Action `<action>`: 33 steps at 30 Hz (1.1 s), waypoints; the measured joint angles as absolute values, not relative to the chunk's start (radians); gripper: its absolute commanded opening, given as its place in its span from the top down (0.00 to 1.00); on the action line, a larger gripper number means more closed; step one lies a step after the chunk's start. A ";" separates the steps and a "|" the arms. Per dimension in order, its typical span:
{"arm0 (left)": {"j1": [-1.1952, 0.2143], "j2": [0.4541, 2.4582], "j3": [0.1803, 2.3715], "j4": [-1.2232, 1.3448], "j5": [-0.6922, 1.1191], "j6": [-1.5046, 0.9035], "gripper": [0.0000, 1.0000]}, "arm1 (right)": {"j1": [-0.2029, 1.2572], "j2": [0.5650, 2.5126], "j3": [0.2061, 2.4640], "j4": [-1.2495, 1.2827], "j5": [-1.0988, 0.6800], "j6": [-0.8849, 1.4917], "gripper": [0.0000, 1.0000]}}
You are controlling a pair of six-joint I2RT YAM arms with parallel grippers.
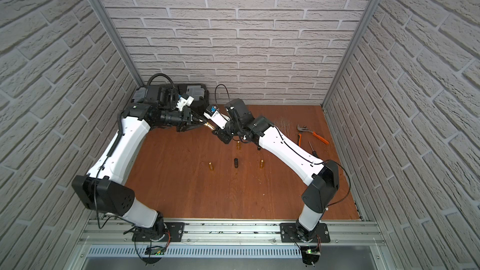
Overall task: Open the lipstick cap
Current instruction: Open the cover of the lipstick, then place the cover at the center of the board.
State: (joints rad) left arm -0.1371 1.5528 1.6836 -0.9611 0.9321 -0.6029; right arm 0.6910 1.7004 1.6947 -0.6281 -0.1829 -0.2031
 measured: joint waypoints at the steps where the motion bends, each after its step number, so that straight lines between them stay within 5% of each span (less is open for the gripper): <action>1: -0.117 1.551 1.684 -0.957 0.934 -0.605 1.00 | 0.690 1.699 1.679 -0.633 -0.168 -0.203 0.97; 7: -0.065 1.544 1.683 -0.941 0.873 -0.596 1.00 | 0.681 1.698 1.630 -0.643 -0.093 -0.198 0.97; 20: -0.284 1.794 1.437 -0.797 0.108 -0.484 1.00 | 0.745 1.626 1.647 -0.635 -0.041 -0.191 0.97; 33: -0.303 1.970 1.424 -0.649 -0.041 -0.441 1.00 | 0.757 1.568 1.631 -0.634 0.003 -0.187 0.97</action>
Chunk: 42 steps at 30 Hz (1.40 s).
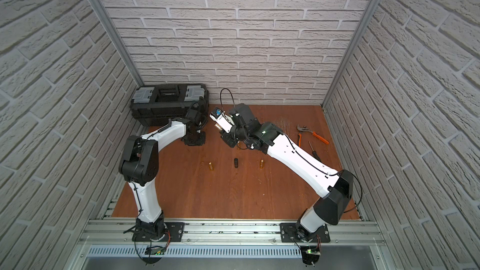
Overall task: Open the lipstick cap
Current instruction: Place the cover at the center of the board, then place the lipstick at the center of the board.
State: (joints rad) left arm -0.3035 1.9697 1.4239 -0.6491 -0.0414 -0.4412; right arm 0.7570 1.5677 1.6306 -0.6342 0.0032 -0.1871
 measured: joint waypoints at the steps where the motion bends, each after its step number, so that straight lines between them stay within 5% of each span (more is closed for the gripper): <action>1: -0.303 1.973 1.417 -0.639 -0.044 -0.441 1.00 | 0.758 1.568 1.629 -0.634 0.005 -0.187 0.97; 8: -0.303 1.973 1.373 -0.585 -0.047 -0.439 1.00 | 0.764 1.570 1.626 -0.633 0.023 -0.187 0.97; 12: -0.303 1.973 1.363 -0.560 -0.048 -0.439 0.74 | 0.764 1.574 1.624 -0.633 0.031 -0.187 0.97; 16: -0.303 1.972 1.338 -0.548 -0.047 -0.442 0.61 | 0.767 1.575 1.613 -0.633 0.035 -0.187 0.97; 28: -0.292 1.868 1.354 -0.649 0.002 -0.458 0.45 | 0.775 1.575 1.601 -0.628 0.042 -0.185 0.97; 42: -0.207 1.585 1.499 -0.741 0.617 -0.603 0.40 | 0.778 1.613 1.546 -0.583 0.034 -0.143 0.97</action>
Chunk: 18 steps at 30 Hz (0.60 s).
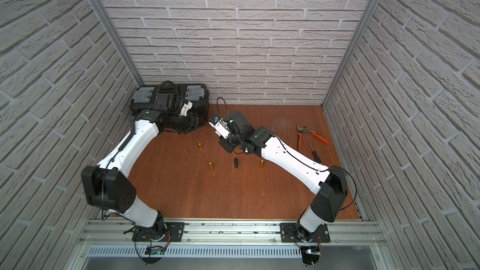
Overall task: Open the lipstick cap
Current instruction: Place the lipstick at the center of the board.
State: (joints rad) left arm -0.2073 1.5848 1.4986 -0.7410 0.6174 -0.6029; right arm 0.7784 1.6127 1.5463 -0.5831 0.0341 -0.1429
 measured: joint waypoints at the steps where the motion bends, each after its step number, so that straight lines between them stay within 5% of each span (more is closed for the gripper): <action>1: -0.214 1.584 1.499 -0.744 0.653 -0.608 0.40 | 0.780 1.618 1.546 -0.580 0.032 -0.142 0.97; 9: -0.247 1.575 1.499 -0.752 0.793 -0.632 0.40 | 0.787 1.655 1.555 -0.564 0.025 -0.141 0.97; 18: -0.307 1.575 1.499 -0.773 0.849 -0.606 0.60 | 0.788 1.694 1.590 -0.561 0.025 -0.141 0.97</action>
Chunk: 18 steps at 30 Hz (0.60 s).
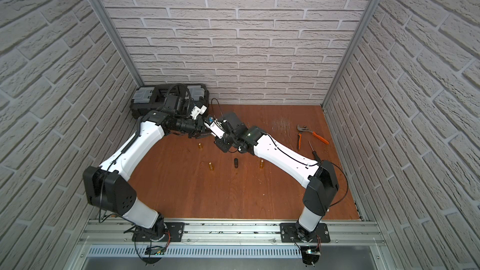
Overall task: Open the lipstick cap
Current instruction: Place the lipstick at the center of the board.
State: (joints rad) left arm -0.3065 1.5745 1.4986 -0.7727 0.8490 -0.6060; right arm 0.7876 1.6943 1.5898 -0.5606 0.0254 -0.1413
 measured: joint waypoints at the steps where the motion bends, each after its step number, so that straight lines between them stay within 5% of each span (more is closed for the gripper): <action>1: -0.309 1.575 1.499 -0.776 0.847 -0.602 0.61 | 0.788 1.694 1.590 -0.562 0.025 -0.141 0.97; 6: -0.308 1.575 1.498 -0.789 0.858 -0.595 0.60 | 0.788 1.697 1.607 -0.565 0.034 -0.142 0.97; 18: -0.301 1.574 1.494 -0.808 0.840 -0.577 0.86 | 0.788 1.729 1.639 -0.570 0.045 -0.142 0.97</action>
